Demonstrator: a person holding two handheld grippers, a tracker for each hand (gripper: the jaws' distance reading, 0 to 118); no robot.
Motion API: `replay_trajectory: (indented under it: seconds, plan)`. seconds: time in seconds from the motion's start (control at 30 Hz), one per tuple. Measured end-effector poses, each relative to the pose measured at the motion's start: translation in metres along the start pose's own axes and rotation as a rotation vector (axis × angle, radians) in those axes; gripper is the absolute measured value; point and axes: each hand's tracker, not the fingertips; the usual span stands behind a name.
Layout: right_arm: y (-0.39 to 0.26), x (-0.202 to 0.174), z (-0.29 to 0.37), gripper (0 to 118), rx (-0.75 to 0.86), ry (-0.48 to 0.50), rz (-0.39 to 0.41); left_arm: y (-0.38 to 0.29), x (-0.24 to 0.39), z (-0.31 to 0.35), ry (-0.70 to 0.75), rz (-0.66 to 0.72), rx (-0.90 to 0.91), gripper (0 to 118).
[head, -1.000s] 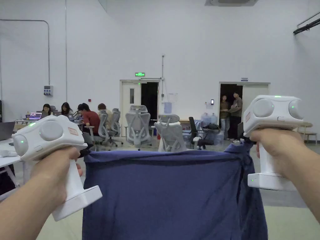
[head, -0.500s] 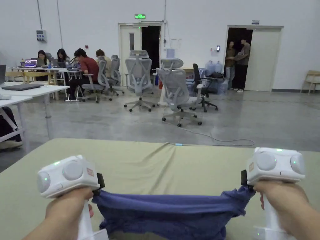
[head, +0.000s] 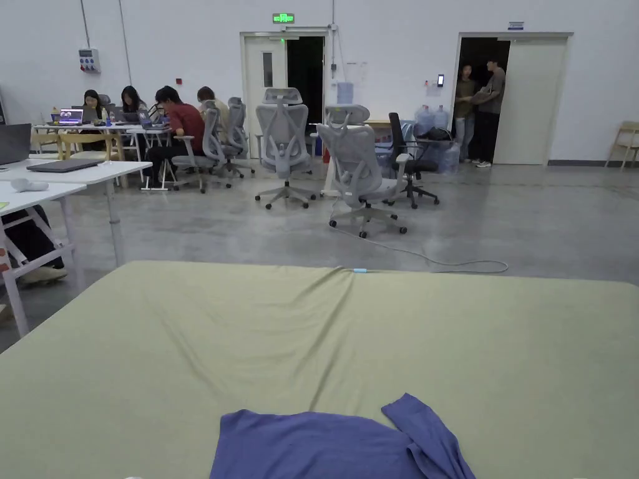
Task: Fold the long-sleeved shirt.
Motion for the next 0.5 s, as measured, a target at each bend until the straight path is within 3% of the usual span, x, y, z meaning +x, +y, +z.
replay_trajectory:
  seconds: [0.13, 0.3, 0.5]
  plan:
    - [-0.062, 0.003, 0.056, 8, -0.078, 0.056, -0.083, -0.054, 0.0, 0.034, 0.016, -0.02, -0.046, 0]
    - [-0.123, 0.011, 0.086, 8, -0.204, 0.041, -0.194, -0.111, -0.006, 0.054, 0.053, -0.069, -0.127, 0]
    - [-0.163, 0.009, 0.089, 9, -0.293, 0.006, -0.201, -0.152, -0.032, 0.048, 0.082, -0.055, -0.237, 0]
